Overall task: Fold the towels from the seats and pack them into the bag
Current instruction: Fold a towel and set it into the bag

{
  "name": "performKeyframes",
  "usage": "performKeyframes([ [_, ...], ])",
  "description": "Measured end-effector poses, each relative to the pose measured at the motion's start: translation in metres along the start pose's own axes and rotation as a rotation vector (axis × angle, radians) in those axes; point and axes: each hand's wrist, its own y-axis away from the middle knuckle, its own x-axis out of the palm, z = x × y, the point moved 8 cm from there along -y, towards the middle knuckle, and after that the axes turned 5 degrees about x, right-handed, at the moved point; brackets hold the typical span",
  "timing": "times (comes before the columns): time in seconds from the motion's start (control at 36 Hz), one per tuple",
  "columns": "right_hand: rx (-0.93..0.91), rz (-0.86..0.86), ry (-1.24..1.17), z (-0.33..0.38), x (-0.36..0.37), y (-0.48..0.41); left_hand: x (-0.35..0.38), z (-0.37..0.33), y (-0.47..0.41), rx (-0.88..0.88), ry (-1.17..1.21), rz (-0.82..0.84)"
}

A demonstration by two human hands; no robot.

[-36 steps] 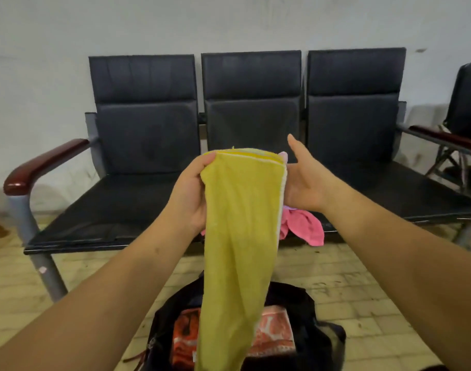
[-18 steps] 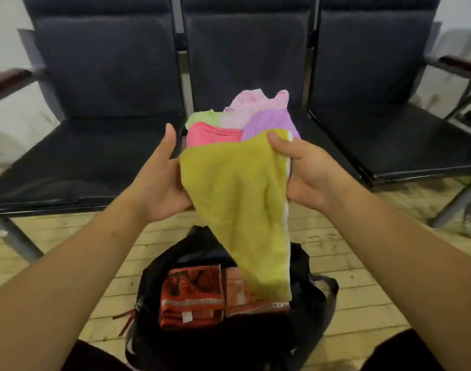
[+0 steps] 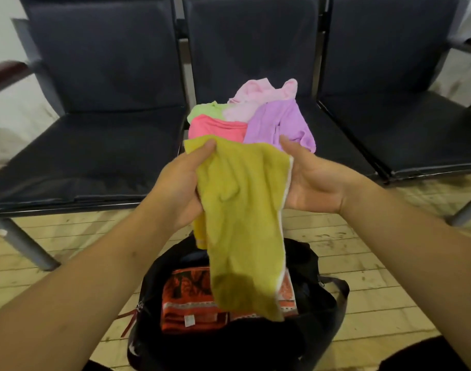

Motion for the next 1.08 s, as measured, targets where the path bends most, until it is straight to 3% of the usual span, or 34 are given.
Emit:
performKeyframes([
  [0.19,-0.145,-0.129,0.0,0.016,0.002,0.009,-0.015,-0.035,0.005,0.111,-0.227,-0.043],
  [0.39,-0.219,-0.338,-0.156,0.026,-0.012,0.025,0.006,-0.002,0.02,-0.096,-0.389,0.372],
  [0.47,-0.197,-0.451,-0.127,0.022,-0.028,0.03,0.011,-0.005,0.024,-0.075,-0.291,0.308],
  [0.69,-0.058,-0.16,0.125,-0.003,0.003,0.031,0.001,-0.011,0.018,-0.036,0.03,-0.029],
  [0.75,-0.097,-0.153,0.094,-0.001,0.002,0.031,-0.001,-0.013,0.017,-0.038,0.031,0.007],
  [0.89,-0.168,-0.276,-0.017,0.011,-0.018,0.034,0.003,-0.011,0.021,-0.06,-0.322,0.268],
  [1.0,-0.18,-0.369,0.037,0.011,-0.029,0.035,0.002,-0.014,0.021,-0.011,-0.289,0.252],
  [1.08,-0.184,-0.279,0.066,0.015,-0.021,0.036,-0.001,-0.015,0.019,0.02,-0.24,0.186],
])
